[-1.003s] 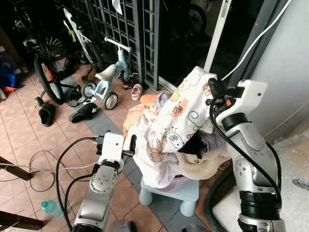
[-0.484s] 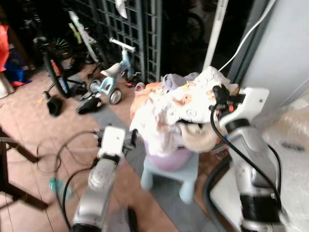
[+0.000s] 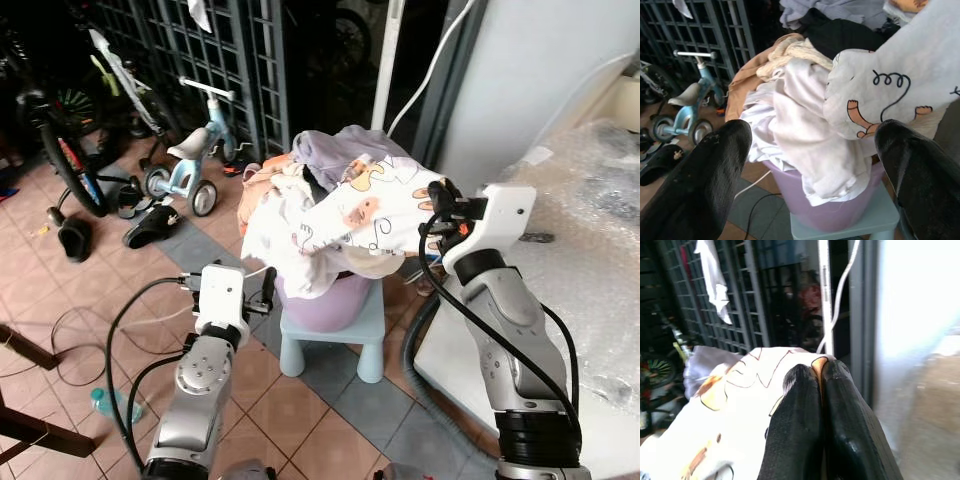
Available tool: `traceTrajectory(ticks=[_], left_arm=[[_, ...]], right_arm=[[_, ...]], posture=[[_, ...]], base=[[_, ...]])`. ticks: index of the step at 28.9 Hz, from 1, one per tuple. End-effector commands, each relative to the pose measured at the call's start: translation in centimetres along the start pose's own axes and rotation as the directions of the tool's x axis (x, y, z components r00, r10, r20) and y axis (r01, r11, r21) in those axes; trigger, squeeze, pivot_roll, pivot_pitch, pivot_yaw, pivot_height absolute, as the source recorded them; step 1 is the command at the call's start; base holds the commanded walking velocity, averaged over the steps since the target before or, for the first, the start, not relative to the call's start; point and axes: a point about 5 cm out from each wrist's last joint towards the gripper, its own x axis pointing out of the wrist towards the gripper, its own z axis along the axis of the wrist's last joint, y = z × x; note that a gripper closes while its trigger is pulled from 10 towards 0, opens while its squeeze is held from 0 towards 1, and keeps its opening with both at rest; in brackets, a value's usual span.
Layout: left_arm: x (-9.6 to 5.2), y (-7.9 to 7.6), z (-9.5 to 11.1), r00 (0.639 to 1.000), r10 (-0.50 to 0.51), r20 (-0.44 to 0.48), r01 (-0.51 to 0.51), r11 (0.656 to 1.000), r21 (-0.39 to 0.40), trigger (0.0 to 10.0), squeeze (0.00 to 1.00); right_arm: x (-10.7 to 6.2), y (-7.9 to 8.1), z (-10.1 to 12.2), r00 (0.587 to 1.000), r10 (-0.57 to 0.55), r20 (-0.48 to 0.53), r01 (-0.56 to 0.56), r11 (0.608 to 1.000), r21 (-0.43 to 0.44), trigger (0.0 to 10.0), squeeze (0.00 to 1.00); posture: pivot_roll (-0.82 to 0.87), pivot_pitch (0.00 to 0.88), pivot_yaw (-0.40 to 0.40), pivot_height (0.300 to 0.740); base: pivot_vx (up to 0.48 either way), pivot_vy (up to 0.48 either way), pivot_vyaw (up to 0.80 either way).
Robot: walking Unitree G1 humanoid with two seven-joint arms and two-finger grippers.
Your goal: Clothes washing
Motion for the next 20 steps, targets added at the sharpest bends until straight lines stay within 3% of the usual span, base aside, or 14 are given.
traceTrajectory(ticks=[1, 6, 16, 20], left_arm=[[0.2, 0.5, 0.3, 1.0, 0.002, 0.01, -0.002, 1.0, 0.008, 10.0, 0.0], [0.2, 0.7, 0.3, 1.0, -0.001, 0.011, 0.001, 1.0, 0.007, 10.0, 0.0], [-0.6, 0.1, -0.5, 1.0, 0.018, -0.017, -0.018, 0.999, -0.042, 10.0, 0.0], [-0.6, 0.1, -0.7, 1.0, 0.016, -0.024, -0.017, 0.999, -0.043, 10.0, 0.0]], right_arm=[[0.4, 0.4, 0.4, 1.0, 0.01, 0.023, -0.01, 1.0, -0.002, 10.0, 0.0], [0.4, 0.6, 0.6, 0.999, 0.019, 0.039, -0.018, 0.999, -0.04, 10.0, 0.0], [0.3, 0.3, 0.5, 0.999, 0.017, 0.041, -0.015, 0.998, -0.055, 10.0, 0.0], [0.0, 0.4, 0.3, 0.999, 0.014, 0.039, -0.012, 0.998, -0.062, 10.0, 0.0]], posture=[[-0.06, 0.0, 0.04, 0.74], [-0.06, 0.0, 0.038, 0.74], [-0.07, 0.0, 0.054, 0.74], [-0.08, 0.0, 0.057, 0.74]], base=[[0.244, -0.304, -0.77], [0.048, -0.307, -0.77], [0.0, 0.0, -0.67], [0.0, 0.0, 0.0]])
